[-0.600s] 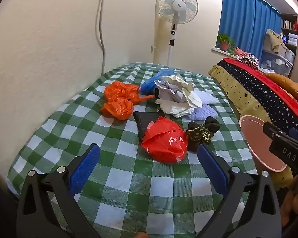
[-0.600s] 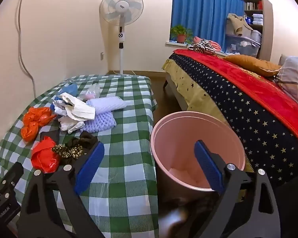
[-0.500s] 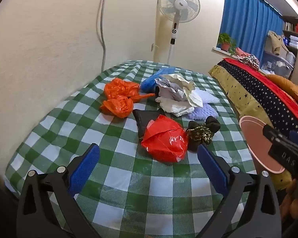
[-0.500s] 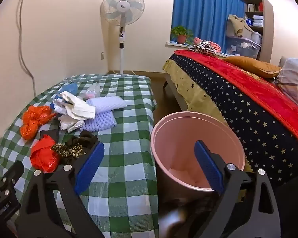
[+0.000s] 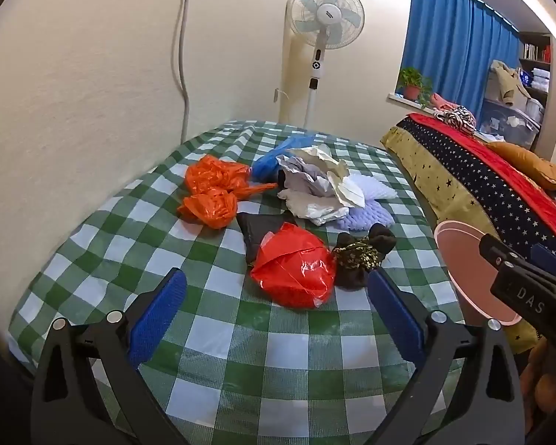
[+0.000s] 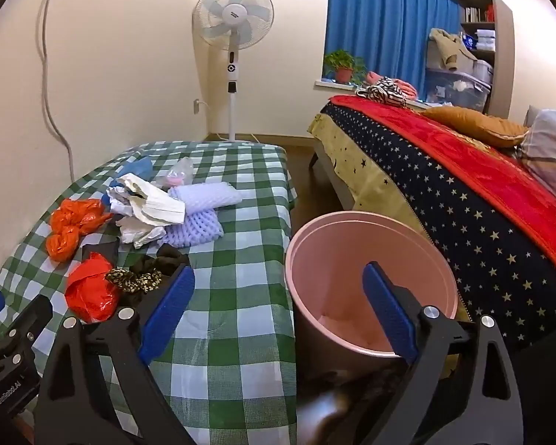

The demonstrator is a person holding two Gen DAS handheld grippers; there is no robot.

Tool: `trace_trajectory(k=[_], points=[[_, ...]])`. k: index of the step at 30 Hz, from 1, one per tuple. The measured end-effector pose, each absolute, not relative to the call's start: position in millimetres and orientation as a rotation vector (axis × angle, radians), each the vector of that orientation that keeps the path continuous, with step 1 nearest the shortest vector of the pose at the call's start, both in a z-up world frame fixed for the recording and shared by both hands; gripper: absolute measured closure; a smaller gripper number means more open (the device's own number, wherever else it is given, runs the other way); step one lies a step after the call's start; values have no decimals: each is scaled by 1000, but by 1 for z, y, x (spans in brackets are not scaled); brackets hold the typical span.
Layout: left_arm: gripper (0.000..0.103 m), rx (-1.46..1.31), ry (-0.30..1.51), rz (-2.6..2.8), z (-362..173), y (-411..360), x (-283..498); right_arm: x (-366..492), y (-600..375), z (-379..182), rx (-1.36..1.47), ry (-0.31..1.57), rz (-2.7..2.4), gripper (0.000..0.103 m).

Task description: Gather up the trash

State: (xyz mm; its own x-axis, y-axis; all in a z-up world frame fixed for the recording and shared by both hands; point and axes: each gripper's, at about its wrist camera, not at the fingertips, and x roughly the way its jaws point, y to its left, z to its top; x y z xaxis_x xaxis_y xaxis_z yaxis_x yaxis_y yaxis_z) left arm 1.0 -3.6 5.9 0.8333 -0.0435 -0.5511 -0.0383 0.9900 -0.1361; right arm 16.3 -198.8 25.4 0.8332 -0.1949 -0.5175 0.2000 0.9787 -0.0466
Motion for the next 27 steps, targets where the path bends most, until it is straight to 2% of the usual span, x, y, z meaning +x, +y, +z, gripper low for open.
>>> trace_trajectory(k=[27], points=[[8,-132,566,-21,10,-11,-1,18,-194,30,6,542,-187,15]])
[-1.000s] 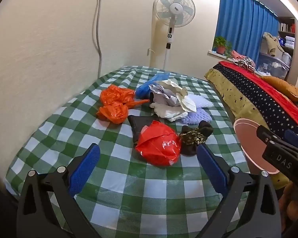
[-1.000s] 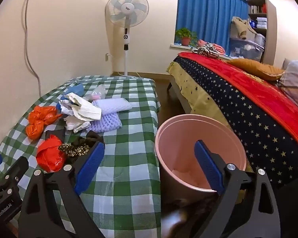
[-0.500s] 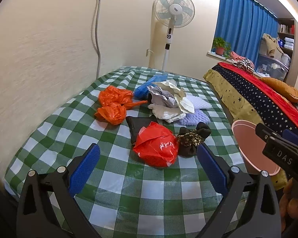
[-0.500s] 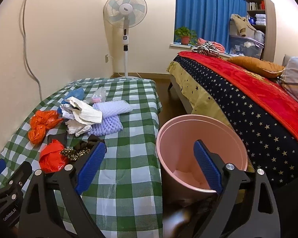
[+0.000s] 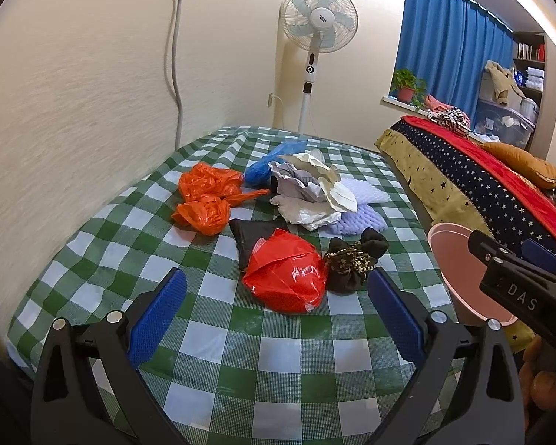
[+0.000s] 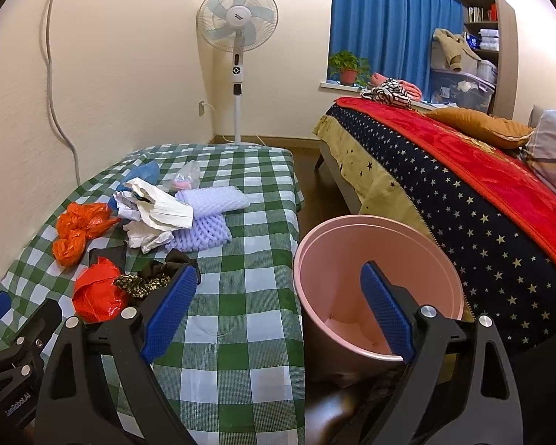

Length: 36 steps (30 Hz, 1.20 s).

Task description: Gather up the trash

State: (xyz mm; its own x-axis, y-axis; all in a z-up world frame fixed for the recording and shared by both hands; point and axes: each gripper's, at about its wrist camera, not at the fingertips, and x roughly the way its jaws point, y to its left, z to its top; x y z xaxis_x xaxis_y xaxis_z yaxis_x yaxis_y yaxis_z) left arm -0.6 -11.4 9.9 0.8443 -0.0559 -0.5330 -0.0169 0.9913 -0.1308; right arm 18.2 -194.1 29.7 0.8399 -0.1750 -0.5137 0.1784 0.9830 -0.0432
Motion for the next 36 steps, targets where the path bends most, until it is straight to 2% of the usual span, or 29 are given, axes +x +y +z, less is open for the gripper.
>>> trace_trajectory(k=[24,27,36], points=[[8,-136,566,-21,10,-12,-1,19,-194,29,7,544,-187,16],[8,-137,566,-21,10,-12,-2,20,-194,28,11,546,-182,20],[8,-156,588,0,5,-10,6,36,-195,22,89,574,-83,42]])
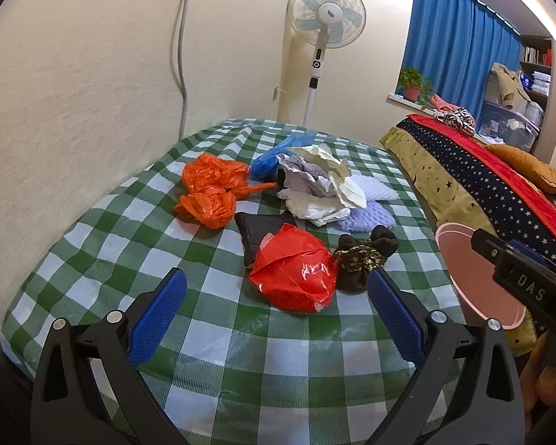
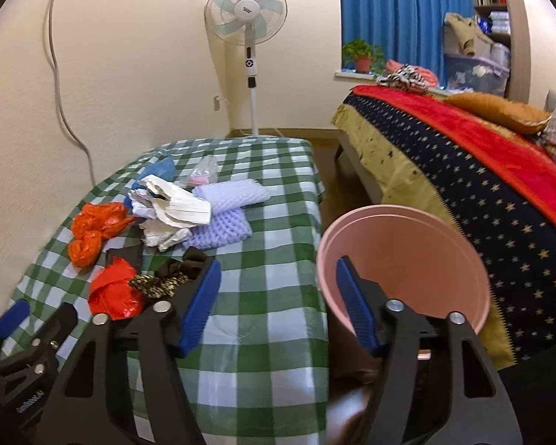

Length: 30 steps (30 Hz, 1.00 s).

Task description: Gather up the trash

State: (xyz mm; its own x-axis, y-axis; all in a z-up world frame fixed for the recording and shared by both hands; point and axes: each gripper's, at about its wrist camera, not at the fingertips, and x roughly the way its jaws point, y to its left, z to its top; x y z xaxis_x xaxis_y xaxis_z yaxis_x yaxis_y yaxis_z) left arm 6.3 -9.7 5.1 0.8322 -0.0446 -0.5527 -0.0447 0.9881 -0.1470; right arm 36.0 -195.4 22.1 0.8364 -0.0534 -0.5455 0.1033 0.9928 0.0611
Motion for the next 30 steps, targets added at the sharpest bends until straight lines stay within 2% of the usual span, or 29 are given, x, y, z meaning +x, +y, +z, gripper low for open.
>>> trace_trajectory(k=[6,10,18,21,26,30], points=[[13,-193,614,19,-4,2,21,54,-195,18,148,602,-24,44],[21,-224,633,27,-8,8,33,73,-189,10,172,633,20,44],[23,-248,663,41,-14,15,44,106,-170,-10,184,695,104,47],[23,-260,672,43,-15,19,49,115,-161,-21,171,732,134,56],[23,-272,688,38,-15,17,55,118,-161,-30,187,774,160,85],[23,-272,704,17,-16,9,62,117,-167,-31,221,779,170,93]])
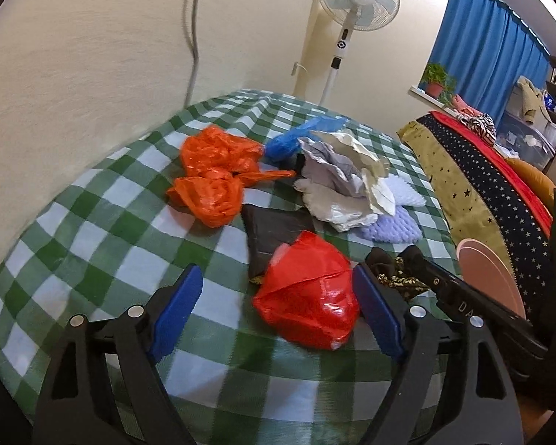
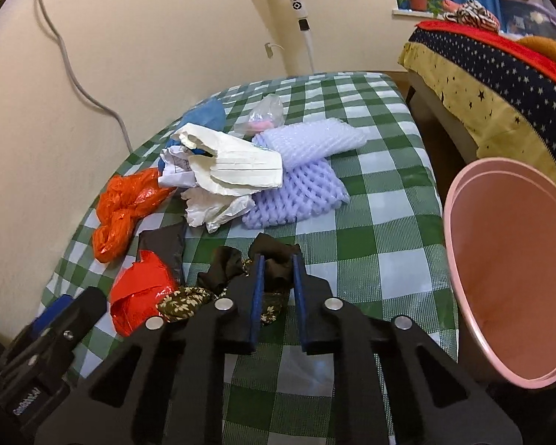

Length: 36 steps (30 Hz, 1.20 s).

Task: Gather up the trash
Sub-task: 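Grasp the dark gold-patterned cloth with the right tool while the left tool grasps the red plastic bag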

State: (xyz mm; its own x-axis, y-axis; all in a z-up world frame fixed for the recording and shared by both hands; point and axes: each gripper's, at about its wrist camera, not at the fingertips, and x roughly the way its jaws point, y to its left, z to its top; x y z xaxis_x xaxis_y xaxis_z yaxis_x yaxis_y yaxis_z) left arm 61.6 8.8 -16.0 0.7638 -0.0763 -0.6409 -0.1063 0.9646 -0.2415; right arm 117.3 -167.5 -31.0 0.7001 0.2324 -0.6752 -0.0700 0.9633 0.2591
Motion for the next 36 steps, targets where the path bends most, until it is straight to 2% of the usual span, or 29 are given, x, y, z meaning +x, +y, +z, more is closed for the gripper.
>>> trace_trajectory(k=[5,21,23,26,27,34,36], points=[[23,-257,741,14,-21,0,68,115,-177,-26,227,755,136,97],[24,-215,879,-11,-47,-16,88,115,-192,-20,219,730,91,97],[36,-220,870,-27,-46,-15,86,114,-193,-18,216,724,92,97],[42,-212,846,-34,-42,-15,82,112,-192,-12,210,706,92,98],[49,-211,840,-37,-40,-15,81,110,-192,-10,206,699,91,98],[70,-165,779,-67,-28,-19,70,101,-194,3,198,658,80,98],[83,-159,760,-74,-24,-19,67,98,-195,7,192,648,73,98]])
